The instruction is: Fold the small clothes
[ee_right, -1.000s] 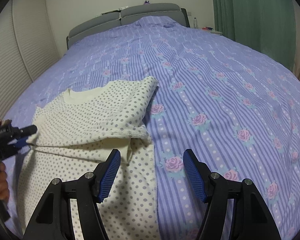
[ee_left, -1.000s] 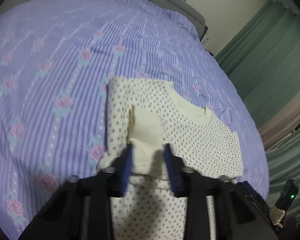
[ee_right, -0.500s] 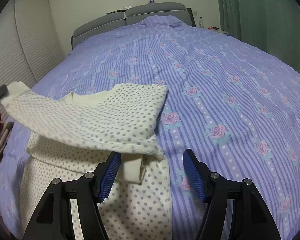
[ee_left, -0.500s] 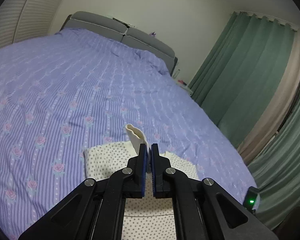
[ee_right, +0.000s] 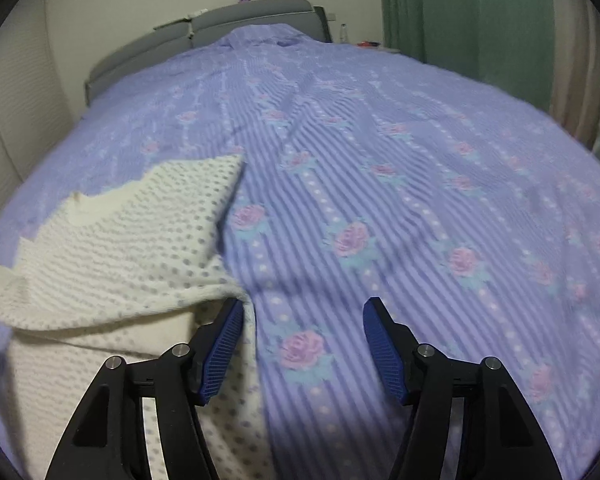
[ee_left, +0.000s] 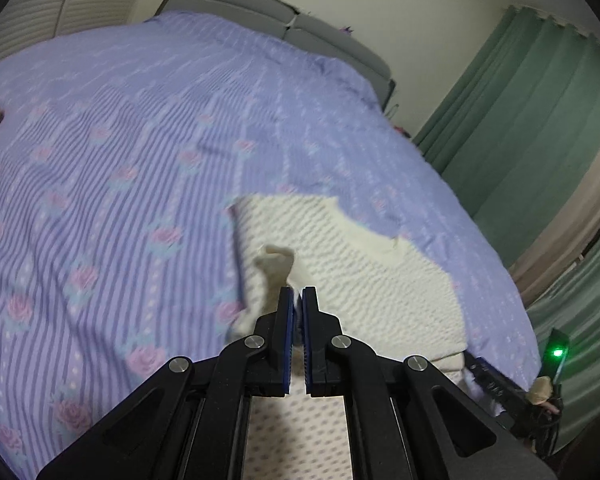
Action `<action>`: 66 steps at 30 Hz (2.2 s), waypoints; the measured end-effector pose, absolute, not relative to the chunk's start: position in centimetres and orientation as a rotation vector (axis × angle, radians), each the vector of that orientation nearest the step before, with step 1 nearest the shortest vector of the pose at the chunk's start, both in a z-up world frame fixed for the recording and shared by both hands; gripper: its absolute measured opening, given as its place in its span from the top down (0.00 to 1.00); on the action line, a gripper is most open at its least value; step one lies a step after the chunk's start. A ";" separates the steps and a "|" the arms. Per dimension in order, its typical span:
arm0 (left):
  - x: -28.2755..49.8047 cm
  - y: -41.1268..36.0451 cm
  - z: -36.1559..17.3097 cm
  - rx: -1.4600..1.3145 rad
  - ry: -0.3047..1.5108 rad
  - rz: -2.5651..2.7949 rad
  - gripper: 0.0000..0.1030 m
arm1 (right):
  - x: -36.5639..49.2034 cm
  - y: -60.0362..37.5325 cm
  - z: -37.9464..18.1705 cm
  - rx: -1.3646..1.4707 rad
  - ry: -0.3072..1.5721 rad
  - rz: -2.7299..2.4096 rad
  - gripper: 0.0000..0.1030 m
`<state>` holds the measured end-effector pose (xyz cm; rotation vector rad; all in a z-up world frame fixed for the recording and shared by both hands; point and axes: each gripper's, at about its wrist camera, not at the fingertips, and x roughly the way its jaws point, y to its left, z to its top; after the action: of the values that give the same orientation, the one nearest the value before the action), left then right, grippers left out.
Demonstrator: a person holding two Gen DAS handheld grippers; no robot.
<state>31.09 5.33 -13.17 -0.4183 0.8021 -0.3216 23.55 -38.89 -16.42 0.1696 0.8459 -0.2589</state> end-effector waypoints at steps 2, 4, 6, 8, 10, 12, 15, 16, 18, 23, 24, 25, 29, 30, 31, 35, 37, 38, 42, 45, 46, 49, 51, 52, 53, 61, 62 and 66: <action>31.0 5.4 -13.8 -0.415 0.820 -0.315 0.94 | 23.4 -39.1 -16.4 0.186 0.848 -0.260 0.39; 30.4 5.4 -14.3 -0.407 0.827 -0.304 0.94 | 23.5 -39.2 -16.4 0.193 0.848 -0.266 0.39; 29.9 5.5 -14.8 -0.396 0.833 -0.297 0.94 | 23.4 -39.1 -16.5 0.196 0.850 -0.277 0.39; 29.8 5.6 -15.4 -0.392 0.843 -0.290 0.94 | 23.4 -39.0 -16.5 0.192 0.849 -0.284 0.39; 29.8 5.8 -15.9 -0.404 0.853 -0.281 0.94 | 23.5 -38.9 -16.5 0.182 0.850 -0.290 0.39; 29.8 5.9 -16.0 -0.410 0.859 -0.280 0.94 | 23.4 -38.9 -16.5 0.177 0.852 -0.293 0.39; 29.8 5.9 -15.9 -0.396 0.872 -0.266 0.93 | 23.3 -38.8 -16.5 0.177 0.854 -0.294 0.39; 29.8 5.9 -15.8 -0.383 0.873 -0.242 0.89 | 23.2 -38.8 -16.4 0.179 0.859 -0.292 0.39; 29.5 6.2 -15.3 -0.364 0.880 -0.204 0.77 | 22.6 -38.8 -16.0 0.190 0.866 -0.288 0.39; 26.5 6.5 -12.8 -0.274 0.837 -0.151 0.69 | 19.2 -39.2 -13.6 0.161 0.847 -0.317 0.39; 25.4 6.2 -12.0 -0.246 0.826 -0.159 0.63 | 18.2 -39.2 -13.0 0.164 0.844 -0.314 0.39; 24.5 6.1 -11.6 -0.234 0.818 -0.174 0.57 | 17.3 -39.3 -12.5 0.174 0.842 -0.299 0.39; 20.4 5.7 -10.1 -0.212 0.795 -0.237 0.54 | 14.0 -38.7 -10.8 0.188 0.834 -0.232 0.39; 19.6 5.7 -10.0 -0.210 0.793 -0.247 0.52 | 13.1 -38.2 -10.6 0.179 0.832 -0.218 0.39; 18.7 5.8 -10.0 -0.208 0.793 -0.261 0.50 | 11.9 -37.7 -10.2 0.163 0.828 -0.195 0.39; 15.5 5.4 -10.9 -0.193 0.828 -0.297 0.50 | 8.7 -36.8 -9.7 0.144 0.822 -0.144 0.39; 14.2 5.3 -12.0 -0.189 0.862 -0.302 0.50 | 7.2 -36.6 -9.9 0.162 0.822 -0.123 0.39; 13.9 5.4 -12.4 -0.193 0.872 -0.305 0.50 | 6.4 -36.5 -10.2 0.170 0.830 -0.111 0.39; 12.3 6.0 -14.1 -0.226 0.924 -0.304 0.50 | 4.5 -36.5 -12.0 0.220 0.870 -0.077 0.39; 11.6 6.3 -14.9 -0.248 0.959 -0.304 0.50 | 3.8 -36.6 -13.7 0.279 0.890 -0.047 0.39; 11.4 6.4 -15.2 -0.254 0.966 -0.304 0.50 | 3.8 -36.5 -14.1 0.286 0.898 -0.038 0.39; 11.2 7.0 -16.0 -0.291 0.995 -0.305 0.50 | 3.8 -36.7 -15.1 0.307 0.908 -0.038 0.39; 11.2 7.3 -16.7 -0.321 1.019 -0.321 0.51 | 3.8 -36.9 -15.6 0.321 0.911 -0.036 0.39; 11.4 7.2 -17.0 -0.330 1.033 -0.331 0.51 | 3.8 -37.0 -15.8 0.327 0.917 -0.037 0.39; 11.4 7.1 -17.3 -0.337 1.042 -0.345 0.51 | 3.8 -37.1 -16.1 0.341 0.922 -0.033 0.39; 11.8 5.6 -19.3 -0.313 1.079 -0.374 0.51 | 4.1 -38.0 -18.0 0.403 0.972 -0.034 0.41; 11.9 5.4 -19.2 -0.314 1.078 -0.379 0.51 | 4.2 -38.0 -18.3 0.408 0.981 -0.034 0.43; 12.2 5.0 -19.4 -0.327 1.078 -0.396 0.51 | 4.7 -37.9 -18.9 0.430 0.995 -0.007 0.53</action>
<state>12.24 4.97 -19.41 -0.3270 1.0781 -0.3964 4.68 -37.91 -18.90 0.4304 0.9949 -0.0075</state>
